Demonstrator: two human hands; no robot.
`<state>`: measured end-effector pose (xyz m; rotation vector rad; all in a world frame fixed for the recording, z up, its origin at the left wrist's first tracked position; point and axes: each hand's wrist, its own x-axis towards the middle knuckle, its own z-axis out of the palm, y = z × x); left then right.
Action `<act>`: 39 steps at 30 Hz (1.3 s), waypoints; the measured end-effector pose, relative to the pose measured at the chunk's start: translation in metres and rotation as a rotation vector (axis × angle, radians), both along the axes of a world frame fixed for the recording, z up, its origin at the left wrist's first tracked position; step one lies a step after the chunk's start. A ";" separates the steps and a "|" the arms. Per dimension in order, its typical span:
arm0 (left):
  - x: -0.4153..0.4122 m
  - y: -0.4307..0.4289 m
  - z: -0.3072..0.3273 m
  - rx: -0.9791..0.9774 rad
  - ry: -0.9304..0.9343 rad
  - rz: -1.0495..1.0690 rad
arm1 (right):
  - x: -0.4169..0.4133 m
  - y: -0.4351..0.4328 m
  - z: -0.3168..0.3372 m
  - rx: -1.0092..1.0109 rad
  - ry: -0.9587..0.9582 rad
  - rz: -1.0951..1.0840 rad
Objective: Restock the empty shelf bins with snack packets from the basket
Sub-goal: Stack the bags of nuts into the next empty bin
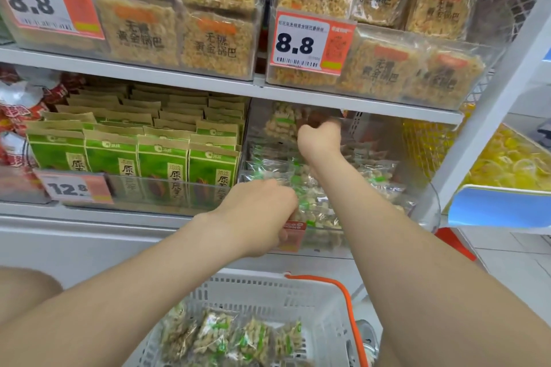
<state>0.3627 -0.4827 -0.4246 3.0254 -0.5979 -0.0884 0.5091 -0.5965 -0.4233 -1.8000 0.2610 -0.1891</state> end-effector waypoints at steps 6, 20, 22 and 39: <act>0.002 0.010 0.009 -0.074 0.084 -0.091 | 0.023 0.011 -0.004 -0.053 -0.091 -0.006; 0.002 0.025 0.001 0.176 -0.092 0.084 | 0.031 0.025 -0.004 -0.686 -0.059 -0.002; 0.002 0.028 -0.001 0.169 -0.048 0.119 | 0.033 0.020 0.000 -0.666 -0.088 -0.075; 0.004 0.028 -0.006 0.258 0.084 0.109 | 0.050 0.045 -0.011 -0.910 0.039 0.125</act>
